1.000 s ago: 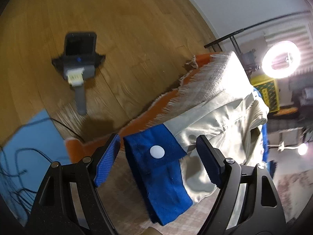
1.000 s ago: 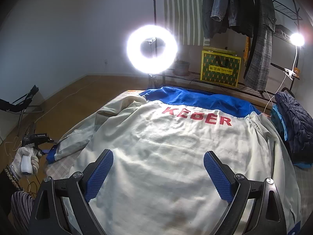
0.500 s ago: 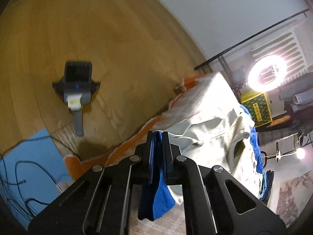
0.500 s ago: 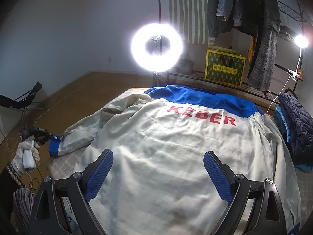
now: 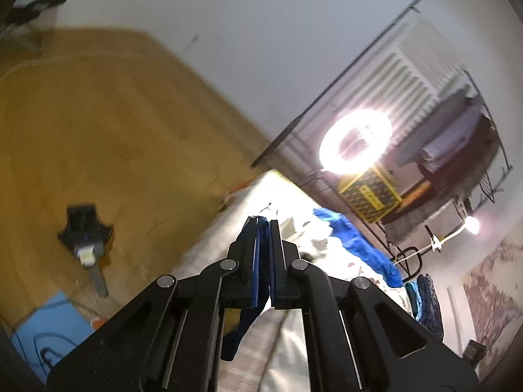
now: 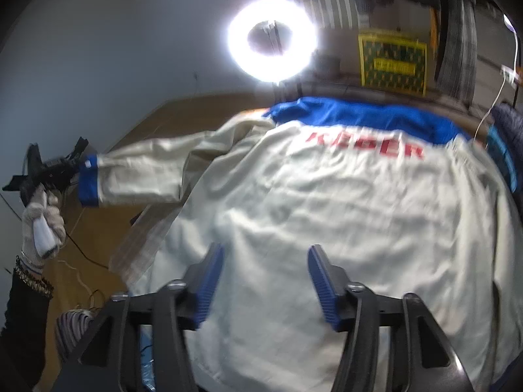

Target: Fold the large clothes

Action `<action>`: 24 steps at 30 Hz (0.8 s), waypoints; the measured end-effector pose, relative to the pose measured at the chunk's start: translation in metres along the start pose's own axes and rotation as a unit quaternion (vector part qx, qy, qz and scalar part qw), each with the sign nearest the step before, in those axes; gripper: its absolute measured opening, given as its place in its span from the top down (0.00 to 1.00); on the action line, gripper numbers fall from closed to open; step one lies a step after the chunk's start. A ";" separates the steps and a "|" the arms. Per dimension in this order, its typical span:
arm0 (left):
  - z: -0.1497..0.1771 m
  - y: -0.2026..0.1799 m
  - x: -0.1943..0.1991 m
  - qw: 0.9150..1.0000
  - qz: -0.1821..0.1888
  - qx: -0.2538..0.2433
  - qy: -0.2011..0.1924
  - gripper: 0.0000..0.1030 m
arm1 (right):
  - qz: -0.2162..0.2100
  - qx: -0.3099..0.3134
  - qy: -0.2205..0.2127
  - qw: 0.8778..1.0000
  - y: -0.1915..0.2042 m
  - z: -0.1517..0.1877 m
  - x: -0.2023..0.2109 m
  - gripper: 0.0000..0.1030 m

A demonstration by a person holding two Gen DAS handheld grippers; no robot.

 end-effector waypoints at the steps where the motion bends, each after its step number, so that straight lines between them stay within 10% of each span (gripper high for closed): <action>1: -0.004 -0.008 0.004 1.000 0.008 -0.005 -0.005 0.99 | -0.003 -0.005 0.006 1.000 0.000 0.001 -0.002 0.53; 8: -0.017 -0.089 0.034 0.992 0.091 -0.090 -0.018 0.99 | -0.019 -0.020 0.005 1.000 0.001 -0.006 0.007 0.53; 24: 0.143 -0.162 0.040 0.958 0.163 -0.199 0.128 0.99 | -0.096 -0.022 0.042 0.994 0.001 -0.137 -0.066 0.57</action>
Point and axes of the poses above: each gripper's, at about its wrist camera, not at the fingertips, and x roughly against the way its jaws point, y to its left, z to its underside, the point moved 1 cm from there along -x, roughly the way its jaws point, and after that the axes turned 1 degree about y, right-handed, at the moved point
